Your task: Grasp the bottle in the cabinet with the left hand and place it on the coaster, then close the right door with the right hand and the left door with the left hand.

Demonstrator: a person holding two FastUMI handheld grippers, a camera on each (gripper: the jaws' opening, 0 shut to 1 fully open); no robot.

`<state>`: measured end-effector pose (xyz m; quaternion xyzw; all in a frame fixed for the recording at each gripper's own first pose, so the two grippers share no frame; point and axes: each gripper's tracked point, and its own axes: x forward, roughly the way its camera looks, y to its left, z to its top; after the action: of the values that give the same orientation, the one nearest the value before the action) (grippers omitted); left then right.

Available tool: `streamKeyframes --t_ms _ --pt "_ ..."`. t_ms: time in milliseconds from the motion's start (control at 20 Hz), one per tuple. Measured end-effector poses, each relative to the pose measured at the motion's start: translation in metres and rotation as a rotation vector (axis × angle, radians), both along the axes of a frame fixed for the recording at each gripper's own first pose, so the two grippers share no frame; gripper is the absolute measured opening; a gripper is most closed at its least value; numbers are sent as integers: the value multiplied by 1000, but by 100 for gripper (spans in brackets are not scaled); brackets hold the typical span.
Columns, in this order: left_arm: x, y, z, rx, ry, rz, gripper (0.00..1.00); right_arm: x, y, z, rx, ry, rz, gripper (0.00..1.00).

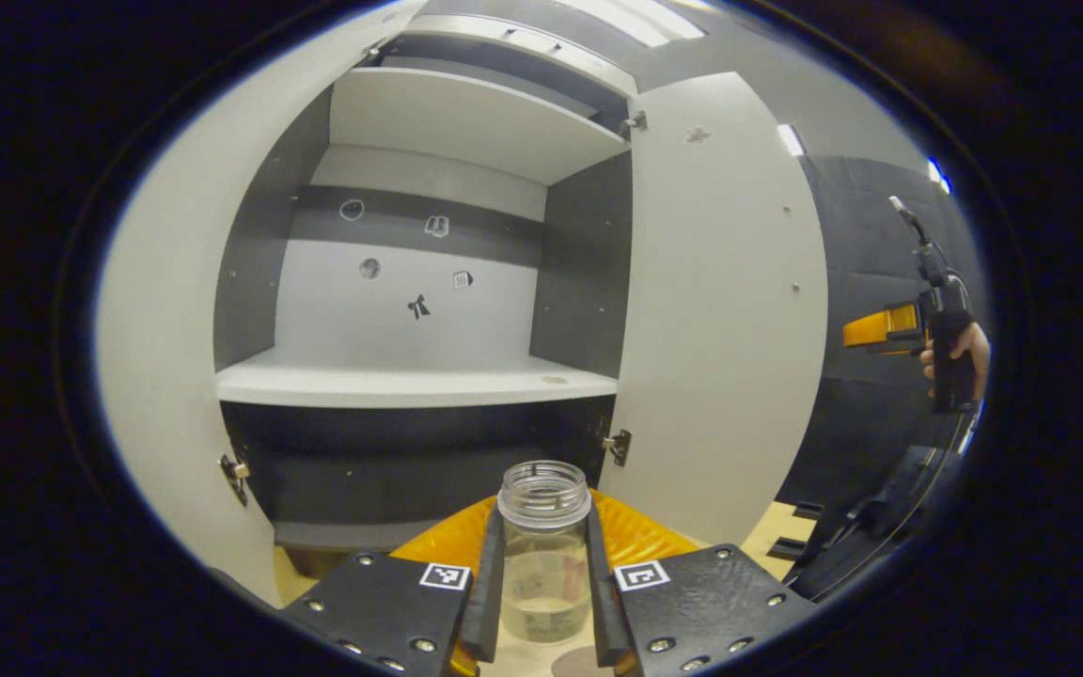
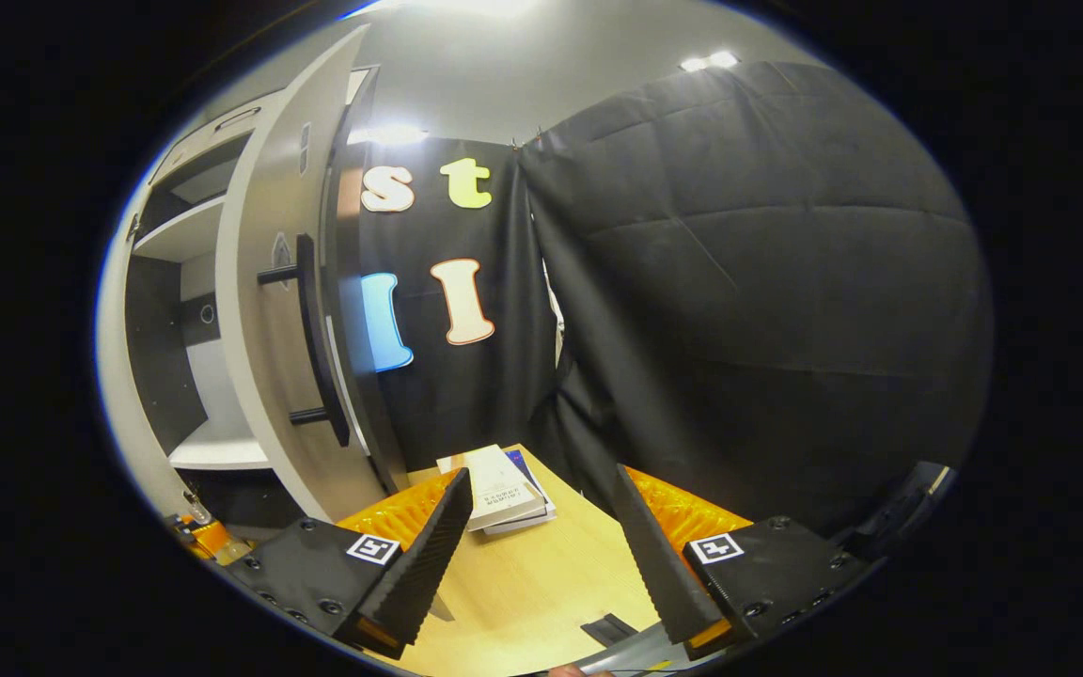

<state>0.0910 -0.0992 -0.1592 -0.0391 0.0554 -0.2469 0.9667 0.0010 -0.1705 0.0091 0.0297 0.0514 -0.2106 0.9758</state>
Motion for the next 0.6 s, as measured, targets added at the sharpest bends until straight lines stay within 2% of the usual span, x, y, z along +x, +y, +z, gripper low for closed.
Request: streamKeyframes --t_ms 400,500,600 --pt "-40 -32 -86 17 98 -45 41 -18 5 -5 -32 46 8 94" --pt "-46 -33 -97 26 102 -32 41 -22 5 -8 -31 58 13 96" --pt "-50 -31 -108 32 103 -5 41 -24 10 -11 -13 62 22 94"
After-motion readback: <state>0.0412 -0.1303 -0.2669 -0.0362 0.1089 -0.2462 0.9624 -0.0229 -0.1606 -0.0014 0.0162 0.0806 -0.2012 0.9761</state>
